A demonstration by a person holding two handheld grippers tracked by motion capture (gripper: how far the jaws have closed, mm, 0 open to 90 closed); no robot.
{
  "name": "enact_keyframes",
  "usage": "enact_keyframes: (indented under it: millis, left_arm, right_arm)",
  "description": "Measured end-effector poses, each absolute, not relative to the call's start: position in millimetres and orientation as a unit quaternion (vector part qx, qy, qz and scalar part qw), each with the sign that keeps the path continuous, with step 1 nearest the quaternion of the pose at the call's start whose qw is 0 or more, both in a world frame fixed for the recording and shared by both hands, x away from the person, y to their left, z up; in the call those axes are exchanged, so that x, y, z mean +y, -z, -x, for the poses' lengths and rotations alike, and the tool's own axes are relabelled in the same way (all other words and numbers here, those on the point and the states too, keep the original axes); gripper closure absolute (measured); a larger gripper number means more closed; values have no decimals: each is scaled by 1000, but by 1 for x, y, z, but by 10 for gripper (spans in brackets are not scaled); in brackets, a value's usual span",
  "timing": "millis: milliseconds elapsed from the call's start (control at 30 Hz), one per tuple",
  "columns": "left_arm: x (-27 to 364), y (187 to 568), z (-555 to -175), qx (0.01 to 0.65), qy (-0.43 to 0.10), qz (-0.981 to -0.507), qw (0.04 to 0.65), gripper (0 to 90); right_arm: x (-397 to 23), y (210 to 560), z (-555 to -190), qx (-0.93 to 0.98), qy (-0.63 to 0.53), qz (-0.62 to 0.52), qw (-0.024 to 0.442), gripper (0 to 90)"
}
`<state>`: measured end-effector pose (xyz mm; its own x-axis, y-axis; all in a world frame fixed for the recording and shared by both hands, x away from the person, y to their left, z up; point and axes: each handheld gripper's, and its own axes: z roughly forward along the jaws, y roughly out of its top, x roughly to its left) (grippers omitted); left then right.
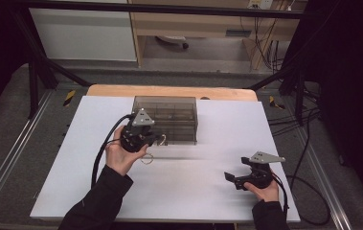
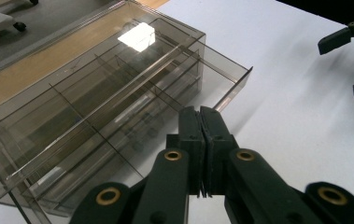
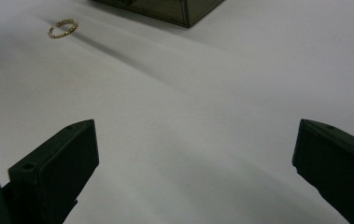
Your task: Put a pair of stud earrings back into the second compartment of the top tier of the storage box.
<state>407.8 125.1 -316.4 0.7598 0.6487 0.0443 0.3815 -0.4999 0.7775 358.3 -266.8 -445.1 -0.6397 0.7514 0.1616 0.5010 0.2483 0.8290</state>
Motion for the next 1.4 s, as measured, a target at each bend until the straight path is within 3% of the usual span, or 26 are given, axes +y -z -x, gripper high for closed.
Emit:
enact_keyframes:
  millis: [1400]
  left_arm:
    - [112,336,-444,327,-168,-848,381,877]
  right_arm:
    - [-267,445,-358,778,-463,-403,134,11]
